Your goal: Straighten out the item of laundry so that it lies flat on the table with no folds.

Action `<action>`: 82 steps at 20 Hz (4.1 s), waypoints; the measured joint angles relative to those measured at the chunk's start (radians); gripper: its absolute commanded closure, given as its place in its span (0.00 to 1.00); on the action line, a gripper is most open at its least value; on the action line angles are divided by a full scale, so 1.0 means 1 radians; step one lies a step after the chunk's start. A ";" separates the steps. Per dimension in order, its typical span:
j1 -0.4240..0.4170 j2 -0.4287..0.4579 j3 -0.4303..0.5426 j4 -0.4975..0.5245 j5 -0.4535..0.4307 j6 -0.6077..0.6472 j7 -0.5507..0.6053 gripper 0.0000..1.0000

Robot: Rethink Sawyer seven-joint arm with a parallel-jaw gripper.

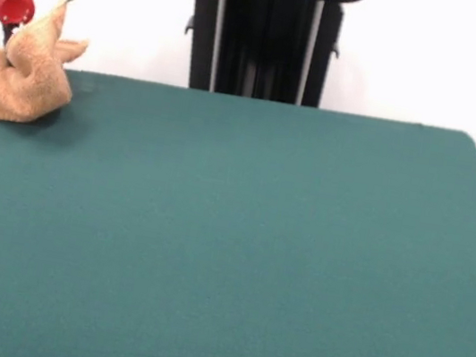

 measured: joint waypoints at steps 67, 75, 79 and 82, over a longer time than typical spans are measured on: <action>0.702 0.132 -0.543 -0.268 0.309 0.190 0.171 1.00; 0.847 0.160 -0.635 -0.268 0.417 0.191 0.250 1.00; 0.946 0.172 -0.678 -0.268 0.496 0.191 0.313 1.00; 1.003 0.187 -0.704 -0.271 0.536 0.197 0.353 1.00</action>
